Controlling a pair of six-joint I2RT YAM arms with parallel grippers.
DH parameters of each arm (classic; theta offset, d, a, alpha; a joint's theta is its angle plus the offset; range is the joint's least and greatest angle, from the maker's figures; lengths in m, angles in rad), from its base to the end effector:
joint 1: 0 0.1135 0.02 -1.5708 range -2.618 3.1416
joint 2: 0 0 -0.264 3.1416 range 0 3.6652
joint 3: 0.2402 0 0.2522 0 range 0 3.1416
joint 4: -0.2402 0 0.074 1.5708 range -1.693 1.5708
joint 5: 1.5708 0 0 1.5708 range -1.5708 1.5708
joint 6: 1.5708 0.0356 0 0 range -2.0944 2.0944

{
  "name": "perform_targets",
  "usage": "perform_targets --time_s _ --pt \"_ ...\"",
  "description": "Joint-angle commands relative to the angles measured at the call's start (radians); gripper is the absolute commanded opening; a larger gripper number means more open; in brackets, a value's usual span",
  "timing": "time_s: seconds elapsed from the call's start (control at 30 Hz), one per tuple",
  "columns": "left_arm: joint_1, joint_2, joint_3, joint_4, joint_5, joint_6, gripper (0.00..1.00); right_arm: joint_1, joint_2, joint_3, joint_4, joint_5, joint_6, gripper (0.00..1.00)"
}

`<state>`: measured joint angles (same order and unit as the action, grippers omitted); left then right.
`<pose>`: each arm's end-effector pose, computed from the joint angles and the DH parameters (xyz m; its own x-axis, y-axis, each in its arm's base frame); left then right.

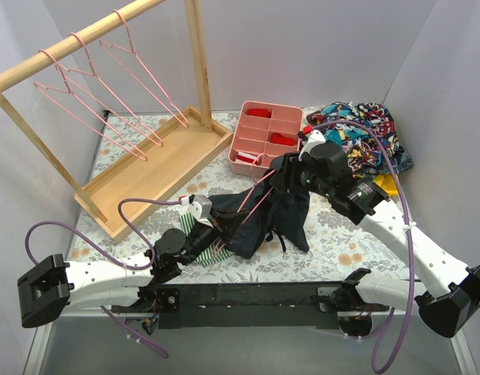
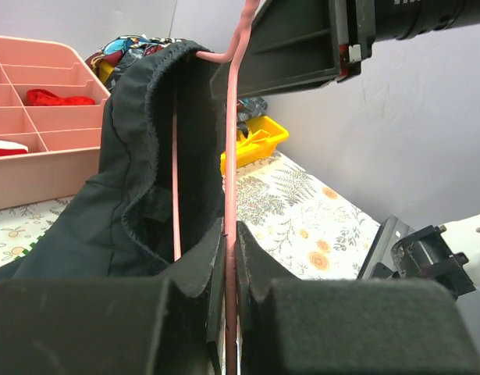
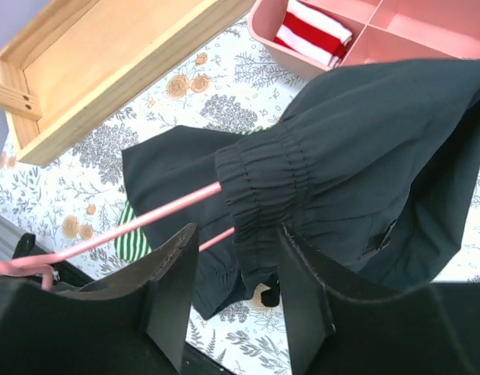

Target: Place the shorts on the hanger

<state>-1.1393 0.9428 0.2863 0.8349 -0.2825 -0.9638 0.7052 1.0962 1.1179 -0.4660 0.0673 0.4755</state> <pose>0.0935 -0.1794 0.2443 -0.5799 -0.6265 -0.5207 0.4931 0.2388 -0.8365 0.1857 0.1549 0.3665 -0.5659 0.1181 -0.8160 -0.3840 0.8380 0.3876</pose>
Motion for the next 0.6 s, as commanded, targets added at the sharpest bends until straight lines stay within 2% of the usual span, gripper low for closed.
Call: perform_targets --time_s 0.0,0.13,0.23,0.33,0.57 --pt "-0.007 -0.006 -0.006 0.076 -0.027 0.025 0.0 -0.021 -0.064 -0.042 0.146 -0.147 0.041 0.6" --pt "-0.007 -0.002 -0.012 0.078 -0.033 0.025 0.0 -0.023 -0.096 -0.072 0.182 -0.196 0.058 0.67" --pt "-0.007 -0.001 -0.012 0.072 -0.037 0.023 0.0 -0.039 -0.113 -0.049 0.109 -0.106 0.055 0.66" --pt "-0.007 -0.002 -0.012 0.067 -0.037 0.023 0.0 -0.099 -0.104 -0.017 0.051 -0.073 0.045 0.66" --pt "-0.007 0.02 0.01 0.043 -0.02 0.049 0.0 -0.251 0.005 0.049 0.017 -0.146 0.075 0.67"
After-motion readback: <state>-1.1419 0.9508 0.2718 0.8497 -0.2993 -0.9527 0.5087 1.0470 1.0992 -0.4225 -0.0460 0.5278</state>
